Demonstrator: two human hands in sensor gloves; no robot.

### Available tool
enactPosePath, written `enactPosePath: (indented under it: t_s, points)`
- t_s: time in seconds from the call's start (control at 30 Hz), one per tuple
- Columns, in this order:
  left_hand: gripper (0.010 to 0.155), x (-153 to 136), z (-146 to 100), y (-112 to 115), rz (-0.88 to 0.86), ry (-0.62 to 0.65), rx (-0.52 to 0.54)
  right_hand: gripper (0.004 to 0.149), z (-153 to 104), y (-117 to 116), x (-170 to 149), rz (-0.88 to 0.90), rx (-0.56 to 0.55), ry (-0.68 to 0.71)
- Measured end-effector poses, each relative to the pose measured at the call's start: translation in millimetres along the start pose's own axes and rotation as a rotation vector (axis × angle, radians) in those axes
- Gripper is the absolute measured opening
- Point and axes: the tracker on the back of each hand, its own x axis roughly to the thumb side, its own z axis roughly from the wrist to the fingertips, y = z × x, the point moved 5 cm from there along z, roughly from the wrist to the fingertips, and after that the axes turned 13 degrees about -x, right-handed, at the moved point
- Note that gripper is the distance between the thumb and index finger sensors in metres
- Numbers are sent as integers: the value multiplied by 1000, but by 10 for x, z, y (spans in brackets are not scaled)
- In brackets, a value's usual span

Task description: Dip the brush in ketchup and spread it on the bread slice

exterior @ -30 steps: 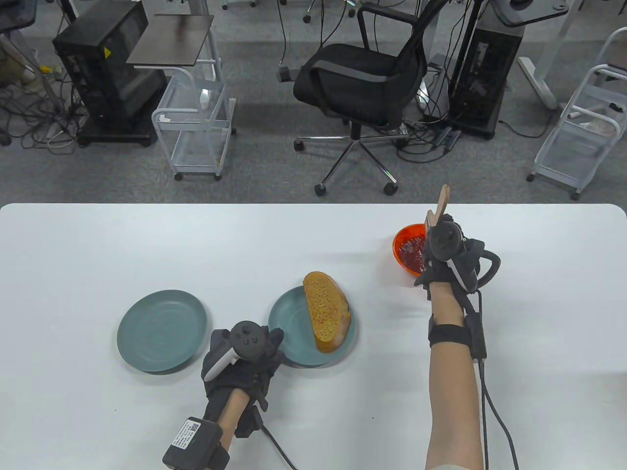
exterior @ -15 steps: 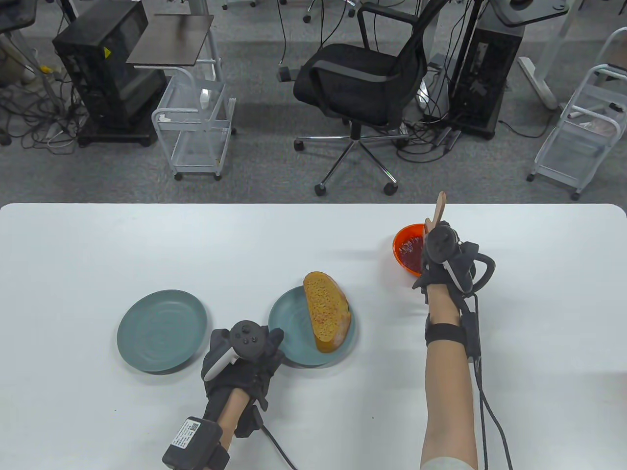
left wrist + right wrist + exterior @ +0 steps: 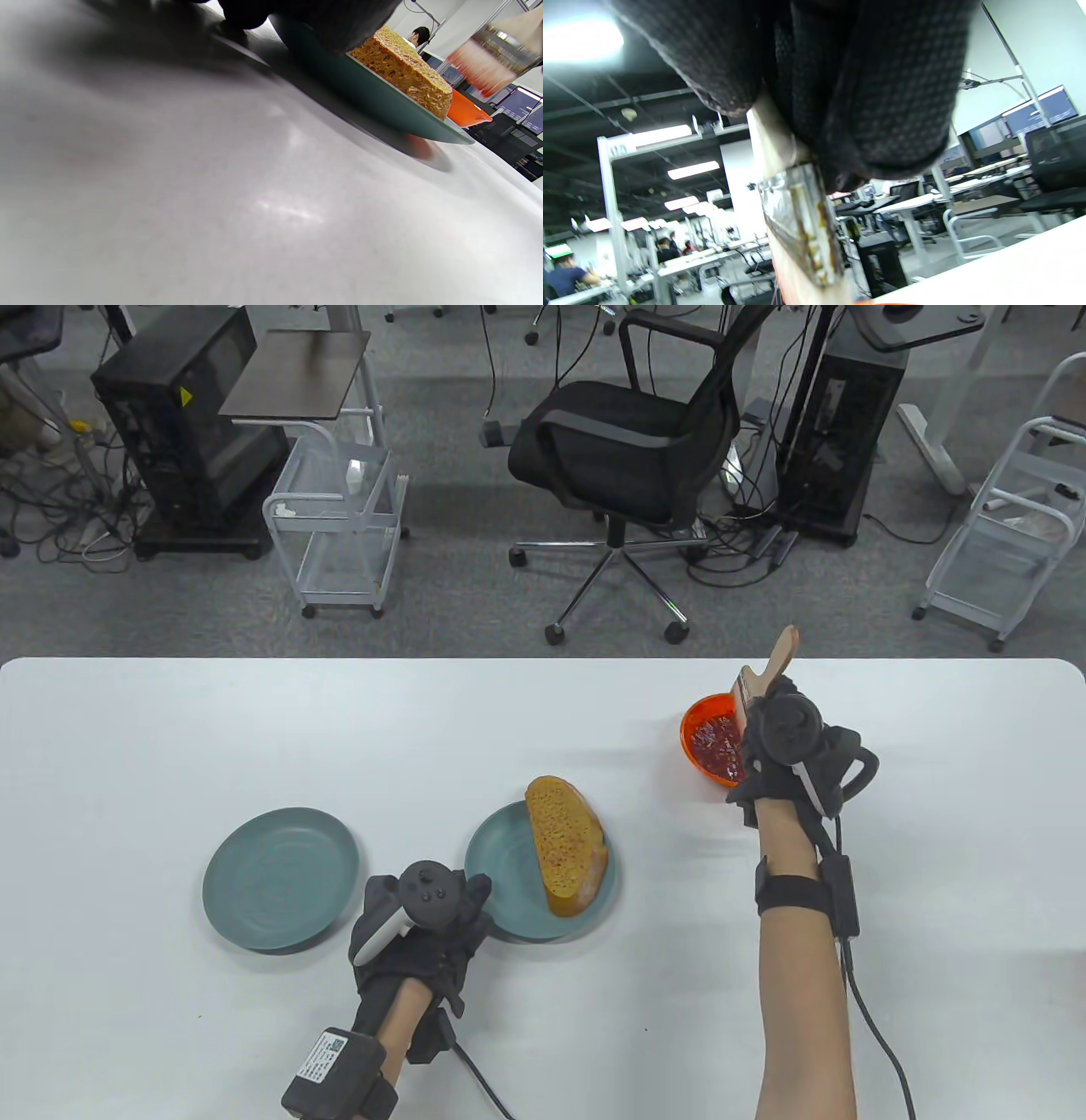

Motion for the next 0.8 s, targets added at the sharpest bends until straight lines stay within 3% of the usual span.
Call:
enactPosePath:
  t_s: [0.17,0.33,0.47,0.6,0.8]
  points:
    - [54,0,1,-1,1,-1,0,45,-312,289,252,287,18,-39]
    - [54,-4,-1,0,3,-2,2,45,-874,153,602,491,174,-65]
    - [54,-8,-3,2,2,0,5,45,-1244,-75,934,522,288,-25]
    - [54,-12,-4,0,0,0,1,45,-1429,-228,1074,511,337,-32]
    - [54,-11,-2,-2,-1,0,-4,45,-1427,-290,988,451,299,-43]
